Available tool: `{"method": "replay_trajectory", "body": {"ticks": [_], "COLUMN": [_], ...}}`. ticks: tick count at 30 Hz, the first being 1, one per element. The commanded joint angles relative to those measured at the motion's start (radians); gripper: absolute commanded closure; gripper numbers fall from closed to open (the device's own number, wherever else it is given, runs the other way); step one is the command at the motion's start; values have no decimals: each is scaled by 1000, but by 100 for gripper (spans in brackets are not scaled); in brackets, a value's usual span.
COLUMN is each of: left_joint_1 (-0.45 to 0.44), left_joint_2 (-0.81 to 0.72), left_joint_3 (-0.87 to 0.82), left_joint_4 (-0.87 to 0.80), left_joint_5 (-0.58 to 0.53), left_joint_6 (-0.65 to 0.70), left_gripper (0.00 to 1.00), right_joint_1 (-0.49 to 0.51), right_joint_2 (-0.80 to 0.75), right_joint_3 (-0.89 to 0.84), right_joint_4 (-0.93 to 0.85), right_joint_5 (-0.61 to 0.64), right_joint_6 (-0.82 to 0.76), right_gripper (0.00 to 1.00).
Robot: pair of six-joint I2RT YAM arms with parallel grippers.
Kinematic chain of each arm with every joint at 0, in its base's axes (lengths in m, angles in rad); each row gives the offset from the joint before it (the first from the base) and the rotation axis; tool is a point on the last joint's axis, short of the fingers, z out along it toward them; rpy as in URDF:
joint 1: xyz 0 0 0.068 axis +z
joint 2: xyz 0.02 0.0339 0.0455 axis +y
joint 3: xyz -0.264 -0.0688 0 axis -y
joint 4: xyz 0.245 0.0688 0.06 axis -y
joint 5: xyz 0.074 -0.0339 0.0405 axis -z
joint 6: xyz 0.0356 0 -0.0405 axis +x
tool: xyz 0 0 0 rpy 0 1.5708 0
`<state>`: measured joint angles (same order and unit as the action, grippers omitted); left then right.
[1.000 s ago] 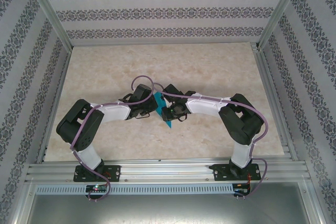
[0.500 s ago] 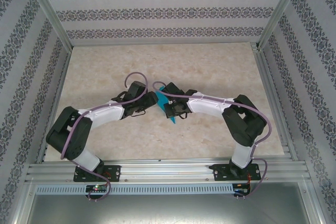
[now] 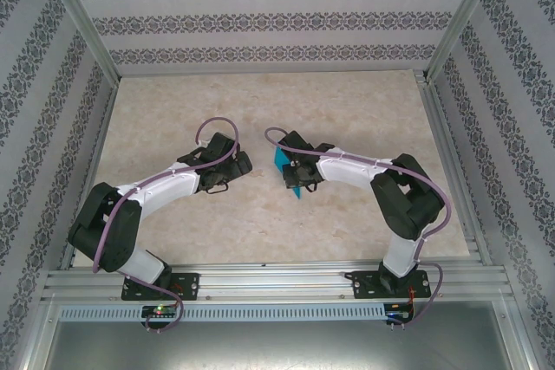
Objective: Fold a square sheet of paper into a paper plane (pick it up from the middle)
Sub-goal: Move the paper plane to the top-center of the table.
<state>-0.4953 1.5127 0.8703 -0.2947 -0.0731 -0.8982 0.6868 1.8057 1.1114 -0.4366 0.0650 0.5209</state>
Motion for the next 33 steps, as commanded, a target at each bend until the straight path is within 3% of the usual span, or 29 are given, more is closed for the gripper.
{"method": "replay_trajectory", "body": {"ticks": [1, 9, 21, 25, 33], "left_joint_1": [10, 11, 13, 16, 22], "left_joint_2": [-16, -6, 4, -6, -33], "left_joint_3": [14, 14, 23, 22, 12], "left_joint_4": [-46, -38, -68, -76, -99], "left_joint_5": [-36, -24, -30, -37, -54], "left_joint_6": [19, -7, -22, -23, -24], "left_gripper": [0, 0, 0, 0, 0], "right_joint_1": [-4, -3, -3, -15, -62], "right_joint_2": [29, 61, 73, 56, 227], "right_joint_3": [16, 24, 40, 140, 389], "right_joint_4": [-28, -26, -33, -37, -57], "right_joint_5": [29, 27, 55, 56, 41], "right_joint_6": [25, 44, 55, 16, -51], "right_gripper": [85, 82, 91, 93, 94]}}
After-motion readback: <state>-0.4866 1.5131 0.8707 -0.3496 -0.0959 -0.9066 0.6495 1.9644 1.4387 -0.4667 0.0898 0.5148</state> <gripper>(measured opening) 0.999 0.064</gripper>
